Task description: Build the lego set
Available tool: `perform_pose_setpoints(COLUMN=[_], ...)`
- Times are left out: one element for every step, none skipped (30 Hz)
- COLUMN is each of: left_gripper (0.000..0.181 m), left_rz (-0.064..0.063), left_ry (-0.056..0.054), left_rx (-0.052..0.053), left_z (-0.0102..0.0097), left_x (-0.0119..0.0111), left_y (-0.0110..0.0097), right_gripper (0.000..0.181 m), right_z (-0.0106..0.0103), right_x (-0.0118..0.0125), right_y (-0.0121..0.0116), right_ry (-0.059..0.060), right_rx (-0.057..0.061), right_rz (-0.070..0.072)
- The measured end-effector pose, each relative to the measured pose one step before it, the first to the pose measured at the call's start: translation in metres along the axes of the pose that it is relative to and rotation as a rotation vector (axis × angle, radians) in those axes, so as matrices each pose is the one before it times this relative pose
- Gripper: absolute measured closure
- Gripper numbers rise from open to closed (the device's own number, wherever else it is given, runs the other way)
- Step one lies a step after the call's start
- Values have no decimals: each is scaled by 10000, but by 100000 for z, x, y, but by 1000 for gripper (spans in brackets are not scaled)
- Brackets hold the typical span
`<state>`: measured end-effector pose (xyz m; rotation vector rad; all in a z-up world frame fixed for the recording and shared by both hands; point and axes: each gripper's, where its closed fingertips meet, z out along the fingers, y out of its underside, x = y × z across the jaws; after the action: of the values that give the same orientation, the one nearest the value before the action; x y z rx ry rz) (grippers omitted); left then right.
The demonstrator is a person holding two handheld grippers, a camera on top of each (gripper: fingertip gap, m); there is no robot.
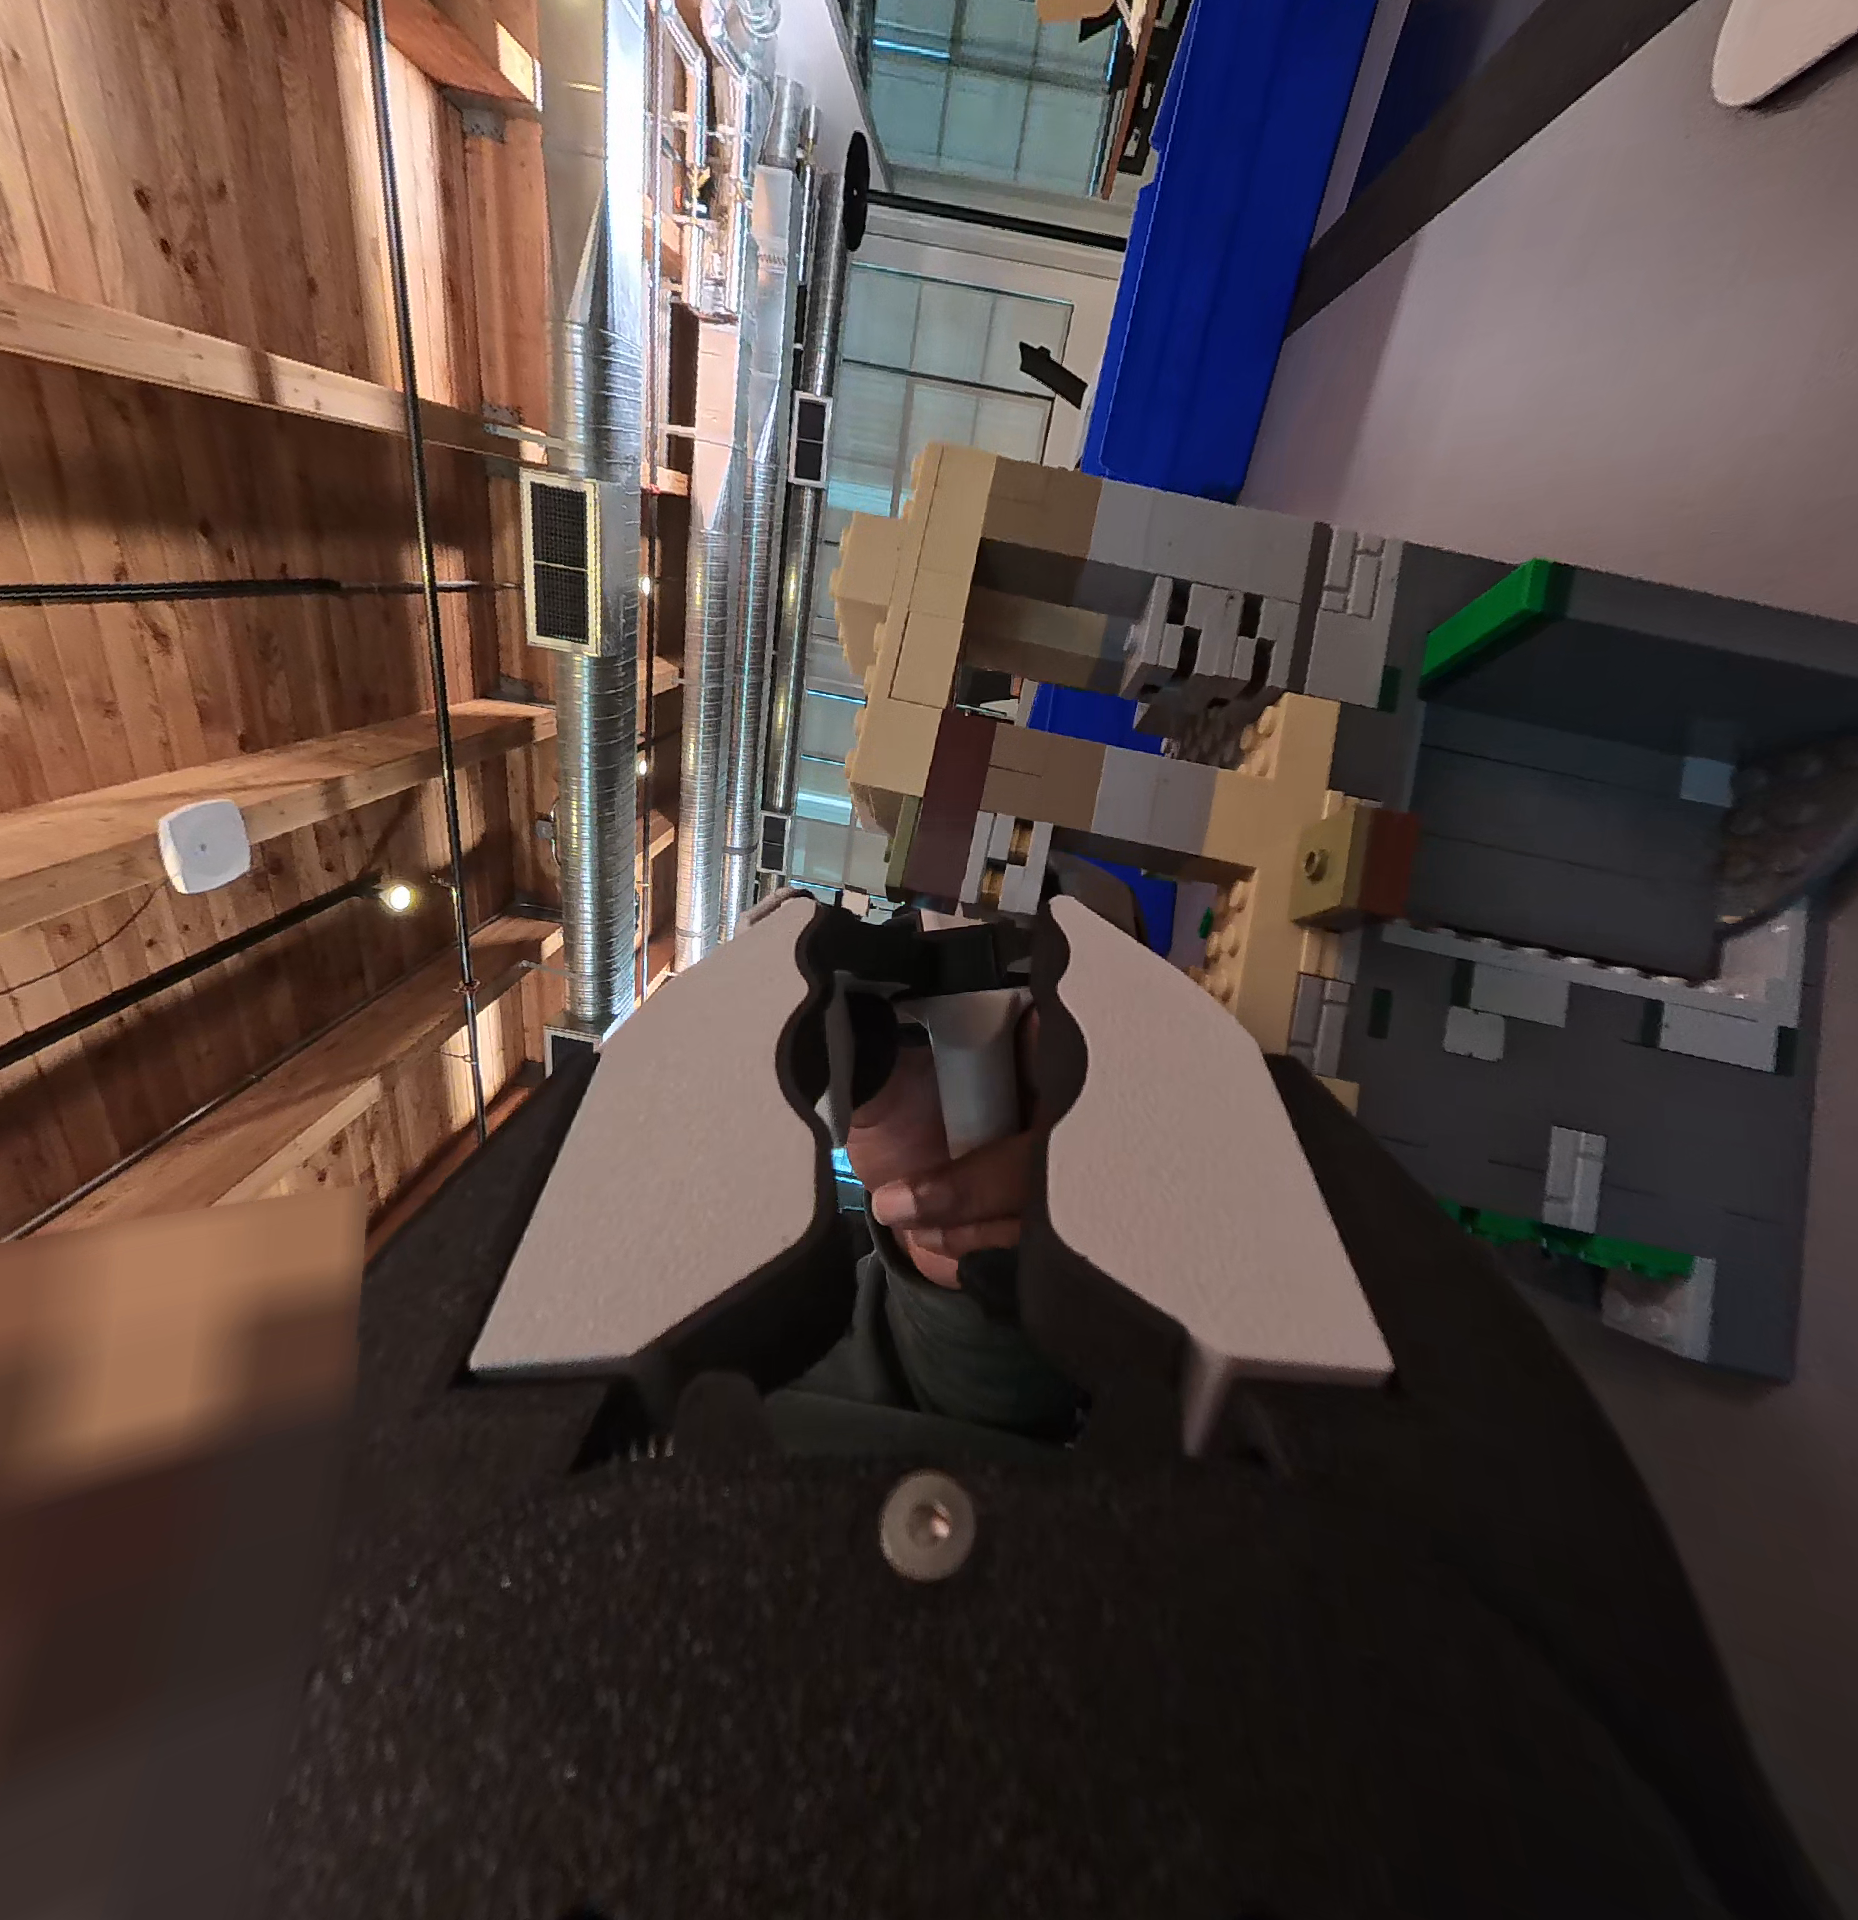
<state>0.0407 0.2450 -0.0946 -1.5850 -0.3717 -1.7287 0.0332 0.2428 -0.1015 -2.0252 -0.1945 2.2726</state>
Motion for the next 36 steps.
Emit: perform_pose_setpoints(left_gripper=[127, 127, 128, 128, 128, 128, 128, 128, 127, 127, 128, 128, 129, 129, 129, 129, 129, 130, 130, 130, 130, 130, 130, 130, 131, 131, 130, 130, 130, 129, 130, 130, 130, 130, 130, 130], left_rz=[-8, -5, -28, -22, 2, 13, 2, 20, 22, 2, -31, -31, -5, -19, -33, -30, -17, 18, 36, 34, 7, -21, -8, 12, 8, -3, -2, 13, 23, 22, 7, -8, -3, 21, 48, 44], left_ry=[3, -4, 2, 6, 1, 16, 8, -18, -13, 4, 22, 14, 2, 16, 21, 26, 22, -9, -15, -8, 3, 19, 14, 6, 5, 13, 5, -7, -7, -4, 4, 2, 0, -2, -5, -2], left_rx=[27, 9, 3, 7, 10, -2, -10, -4, -6, -10, -2, 12, 19, 12, 17, 25, 29, 10, -25, 3, -5, 6, 14, 15, 27, 46, 48, 3, -2, 2, -14, -16, -7, -11, -13, -39], left_z=[28, 19, 13, 2, 9, 6, 27, 26, 46, 41, 40, 24, 13, 32, 26, 47, 49, 42, 44, 27, 28, 31, 25, 28, 7, -6, -5, -15, 4, -15, 3, -1, -1, -4, 8, 21], left_x=[15, -8, 3, 7, 5, 50, 31, -3, 0, -8, 7, -26, -35, -28, -21, -10, 6, -27, -25, -19, -24, -7, -7, -18, -21, 6, -8, -4, -4, -4, -14, -15, -19, -7, -1, -12], left_y=[-45, -25, -28, -34, -30, -7, 5, 2, 11, 6, -9, -13, -22, 6, -4, -16, -23, 9, 40, -1, -10, -4, -4, 6, -7, -63, -79, -44, -32, -29, -23, -17, -22, -19, -17, 14], right_gripper=[145, 145, 145, 144, 142, 140, 140, 140, 140, 140, 141, 141, 141, 141, 141, 141, 140, 141, 140, 140, 139, 139, 138, 138, 138, 139, 140, 141, 143, 145, 147, 147, 148, 148, 148, 149], right_z=[9, 9, -6, -8, -11, -3, -14, -22, -18, -25, -22, -11, -5, -23, -45, -26, -4, 0, 22, 22, 55, 71, 82, 85, 81, 117, 112, 108, 70, 32, 3, 2, 17, 6, 27, 44], right_x=[-4, 32, 18, 6, 24, 27, 1, -29, 10, 45, 59, 43, 15, 15, 12, -3, 24, 68, 86, 68, 29, 20, -28, -45, 23, 45, 98, 123, 96, 105, 125, 16, -3, -7, -9, -9], right_y=[-31, -17, -1, -31, -31, 25, 10, -9, 1, -48, -97, -59, -47, -55, -76, -88, -15, -4, -27, -65, -58, -71, -94, -112, -94, -56, -32, -8, -30, -58, -39, -26, -25, -54, -59, -38], right_ry=[13, 32, 46, 40, 70, 89, 65, 35, 63, 83, 81, 54, 44, 65, 76, 55, 44, 52, 49, 33, 24, 18, -29, -55, -44, -77, -58, -32, -56, -59, -57, -120, -96, -40, -18, -25], right_rx=[-20, -48, -74, -73, -79, -138, -133, -122, -116, -69, -32, -67, -96, -116, -114, -131, -179, -203, -202, -178, -184, -180, -150, -130, -135, -108, -79, -71, -60, -46, -66, -79, -67, -46, -37, -29], right_rz=[-25, -47, -55, -42, -53, -68, -58, -29, -37, -57, -38, -16, -1, -40, -79, -69, -58, -56, -37, -23, -32, -30, -11, 9, 16, 70, 95, 66, 65, 94, 86, 66, 59, 23, -5, 14])
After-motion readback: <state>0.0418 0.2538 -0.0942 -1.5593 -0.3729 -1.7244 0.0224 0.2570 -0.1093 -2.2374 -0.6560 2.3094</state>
